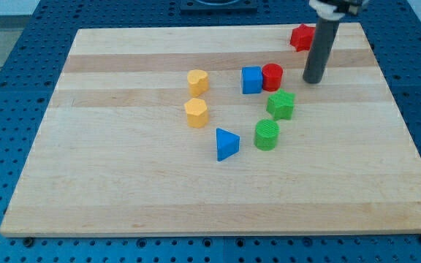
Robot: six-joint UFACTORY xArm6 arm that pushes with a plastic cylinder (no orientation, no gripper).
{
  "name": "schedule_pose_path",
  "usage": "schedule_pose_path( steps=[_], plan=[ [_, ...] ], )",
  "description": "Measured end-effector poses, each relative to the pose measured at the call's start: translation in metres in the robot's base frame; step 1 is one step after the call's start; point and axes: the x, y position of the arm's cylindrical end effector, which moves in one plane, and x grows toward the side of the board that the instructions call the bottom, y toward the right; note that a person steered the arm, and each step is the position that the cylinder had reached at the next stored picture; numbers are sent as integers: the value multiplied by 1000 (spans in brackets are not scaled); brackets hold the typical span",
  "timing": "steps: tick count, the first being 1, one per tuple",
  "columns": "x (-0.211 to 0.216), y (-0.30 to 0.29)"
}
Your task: Separate the blue cube and red circle
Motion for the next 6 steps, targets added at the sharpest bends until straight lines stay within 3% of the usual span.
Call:
schedule_pose_path(
  steps=[1, 2, 3, 5, 6],
  plan=[
    [29, -72],
    [4, -87],
    [-23, -66],
    [-38, -80],
    [-39, -36]
  ],
)
